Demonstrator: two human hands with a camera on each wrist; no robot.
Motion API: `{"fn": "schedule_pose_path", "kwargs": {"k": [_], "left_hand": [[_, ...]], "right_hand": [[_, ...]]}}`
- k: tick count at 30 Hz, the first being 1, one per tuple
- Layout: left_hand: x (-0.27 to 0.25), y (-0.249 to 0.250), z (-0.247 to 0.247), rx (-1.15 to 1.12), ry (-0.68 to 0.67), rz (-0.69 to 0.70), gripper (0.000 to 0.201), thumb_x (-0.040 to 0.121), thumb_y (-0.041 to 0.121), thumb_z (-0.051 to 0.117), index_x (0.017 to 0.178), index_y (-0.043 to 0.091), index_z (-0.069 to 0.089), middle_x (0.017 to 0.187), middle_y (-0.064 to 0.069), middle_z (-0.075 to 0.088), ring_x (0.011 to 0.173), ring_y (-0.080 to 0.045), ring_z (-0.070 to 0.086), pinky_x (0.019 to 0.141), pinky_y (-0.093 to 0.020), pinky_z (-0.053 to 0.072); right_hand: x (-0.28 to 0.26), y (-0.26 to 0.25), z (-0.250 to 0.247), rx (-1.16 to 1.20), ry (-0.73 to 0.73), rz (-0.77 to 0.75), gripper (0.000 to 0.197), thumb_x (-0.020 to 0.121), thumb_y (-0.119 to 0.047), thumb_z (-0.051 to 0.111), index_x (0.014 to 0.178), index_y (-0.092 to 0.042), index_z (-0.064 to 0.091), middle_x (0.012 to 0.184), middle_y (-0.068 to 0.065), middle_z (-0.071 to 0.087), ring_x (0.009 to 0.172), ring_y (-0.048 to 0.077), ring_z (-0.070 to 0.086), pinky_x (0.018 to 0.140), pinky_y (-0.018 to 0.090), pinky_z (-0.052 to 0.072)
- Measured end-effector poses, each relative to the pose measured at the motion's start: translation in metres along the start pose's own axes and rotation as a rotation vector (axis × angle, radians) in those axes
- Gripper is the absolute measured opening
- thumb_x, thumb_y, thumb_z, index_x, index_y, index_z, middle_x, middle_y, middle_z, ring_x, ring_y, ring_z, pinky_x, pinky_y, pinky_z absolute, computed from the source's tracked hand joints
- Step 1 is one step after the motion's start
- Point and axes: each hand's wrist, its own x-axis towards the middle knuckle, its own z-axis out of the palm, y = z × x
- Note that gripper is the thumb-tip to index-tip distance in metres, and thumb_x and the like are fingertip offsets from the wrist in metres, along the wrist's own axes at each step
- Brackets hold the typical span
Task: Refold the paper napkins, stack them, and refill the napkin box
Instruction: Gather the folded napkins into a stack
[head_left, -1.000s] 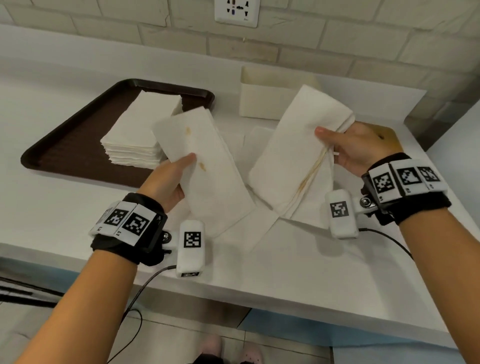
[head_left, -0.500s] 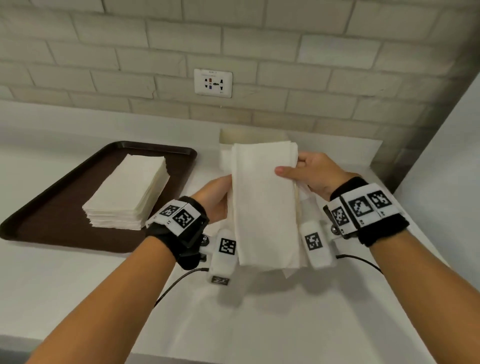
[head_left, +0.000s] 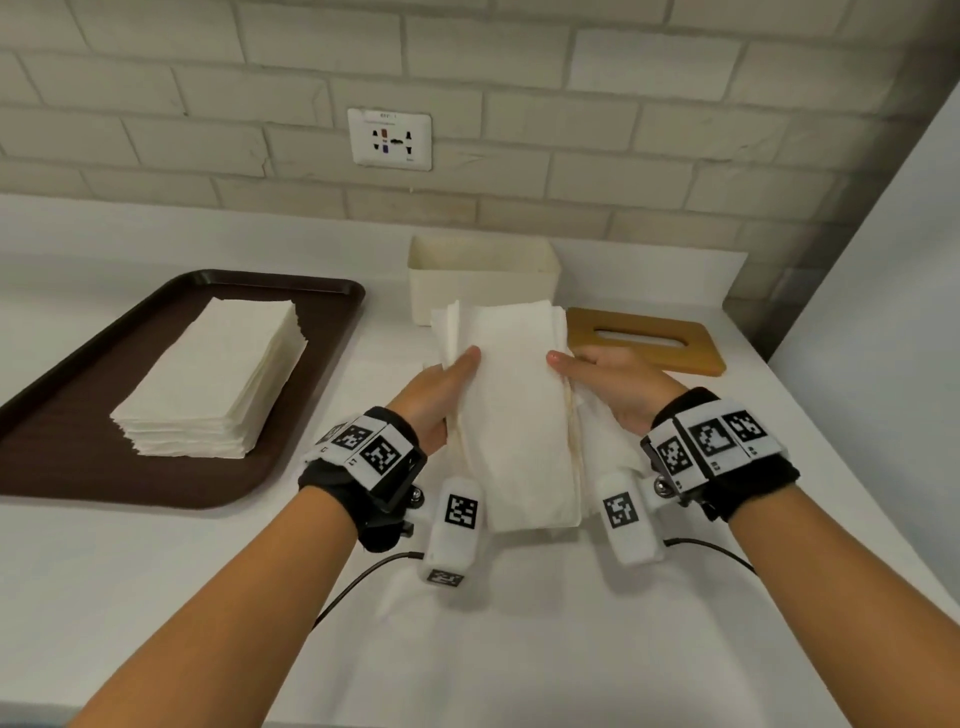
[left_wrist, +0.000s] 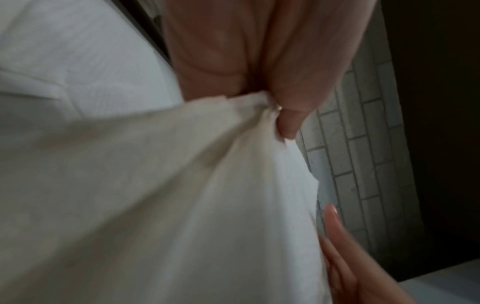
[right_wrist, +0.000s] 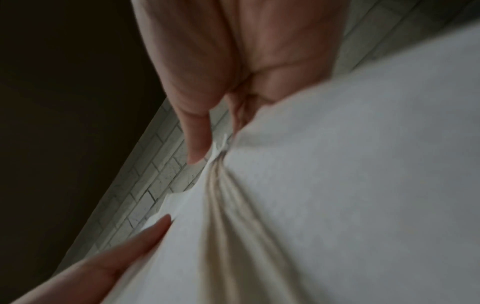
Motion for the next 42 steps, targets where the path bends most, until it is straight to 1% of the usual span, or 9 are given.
{"fn": "schedule_pose_path", "kwargs": {"k": [5, 9, 12, 15, 21, 28, 34, 38, 42], "left_hand": [[0.005, -0.009, -0.001, -0.072, 0.097, -0.006, 0.048, 0.101, 0.038, 0.032, 0.136, 0.008, 0.045, 0.133, -0.009, 0.056, 0.117, -0.023, 0.055, 0.09, -0.031, 0.043], [0.006, -0.013, -0.004, -0.158, 0.144, 0.004, 0.048, 0.101, 0.036, 0.031, 0.137, 0.007, 0.045, 0.132, -0.009, 0.057, 0.118, -0.022, 0.056, 0.093, -0.031, 0.044], [0.007, -0.015, -0.005, -0.204, 0.136, -0.002, 0.045, 0.102, 0.034, 0.032, 0.133, 0.005, 0.047, 0.132, -0.01, 0.057, 0.118, -0.022, 0.056, 0.093, -0.031, 0.044], [0.009, -0.017, 0.0, -0.22, 0.078, -0.022, 0.043, 0.101, 0.035, 0.033, 0.129, 0.007, 0.05, 0.13, -0.009, 0.059, 0.107, -0.021, 0.059, 0.09, -0.032, 0.046], [0.012, -0.016, 0.019, -0.286, -0.1, -0.017, 0.042, 0.1, 0.039, 0.034, 0.127, 0.013, 0.053, 0.117, -0.005, 0.066, 0.103, -0.018, 0.064, 0.086, -0.033, 0.051], [0.0, -0.008, 0.045, -0.385, -0.345, 0.035, 0.067, 0.09, 0.065, 0.026, 0.126, 0.016, 0.055, 0.127, -0.01, 0.061, 0.113, -0.023, 0.061, 0.093, -0.038, 0.048], [-0.009, -0.017, 0.051, -0.242, -0.262, 0.046, 0.037, 0.095, 0.025, 0.05, 0.127, 0.007, 0.052, 0.123, -0.011, 0.063, 0.104, -0.022, 0.065, 0.087, -0.034, 0.055], [-0.019, -0.02, 0.051, -0.421, -0.185, 0.117, 0.028, 0.096, 0.017, 0.049, 0.122, 0.006, 0.054, 0.117, -0.008, 0.065, 0.097, -0.019, 0.066, 0.088, -0.036, 0.054], [-0.037, -0.019, 0.062, -0.638, -0.251, 0.163, 0.022, 0.096, 0.018, 0.049, 0.113, 0.008, 0.059, 0.113, -0.01, 0.067, 0.101, -0.021, 0.067, 0.091, -0.04, 0.052]], "right_hand": [[-0.015, 0.022, -0.016, 0.015, -0.143, 0.099, 0.017, 0.09, -0.025, 0.056, 0.094, -0.011, 0.066, 0.09, 0.005, 0.07, 0.081, 0.019, 0.065, 0.083, 0.03, 0.051], [-0.023, 0.029, -0.033, -0.013, 0.034, 0.08, 0.019, 0.094, -0.023, 0.051, 0.082, -0.016, 0.063, 0.086, 0.002, 0.067, 0.08, 0.019, 0.063, 0.077, 0.027, 0.049], [-0.026, 0.023, -0.047, -0.065, 0.232, -0.036, 0.02, 0.096, -0.019, 0.046, 0.098, -0.008, 0.063, 0.102, 0.006, 0.062, 0.095, 0.024, 0.061, 0.089, 0.033, 0.047], [-0.034, 0.006, -0.052, 0.053, 0.306, -0.178, 0.026, 0.096, -0.015, 0.045, 0.116, -0.004, 0.058, 0.101, 0.004, 0.062, 0.09, 0.019, 0.061, 0.081, 0.025, 0.049], [-0.046, -0.004, -0.033, 0.228, 0.159, -0.185, 0.015, 0.095, -0.017, 0.048, 0.096, -0.013, 0.063, 0.089, -0.003, 0.066, 0.076, 0.005, 0.064, 0.072, 0.017, 0.055], [-0.053, 0.018, -0.015, 0.092, 0.273, -0.143, 0.021, 0.09, -0.014, 0.058, 0.107, -0.004, 0.064, 0.106, 0.011, 0.067, 0.095, 0.023, 0.063, 0.094, 0.036, 0.05], [-0.068, 0.019, -0.014, -0.045, 0.254, -0.188, 0.024, 0.089, -0.018, 0.059, 0.109, -0.006, 0.064, 0.086, -0.002, 0.063, 0.079, 0.012, 0.059, 0.075, 0.021, 0.047], [-0.084, 0.033, -0.019, -0.097, 0.392, -0.103, 0.061, 0.079, -0.034, 0.07, 0.132, -0.018, 0.045, 0.111, -0.003, 0.05, 0.099, 0.013, 0.05, 0.078, 0.021, 0.041], [-0.114, 0.06, -0.012, 0.453, 0.267, -0.079, 0.087, 0.04, -0.049, 0.079, 0.119, -0.019, 0.055, 0.116, -0.002, 0.065, 0.1, 0.011, 0.064, 0.092, 0.027, 0.05]]}}
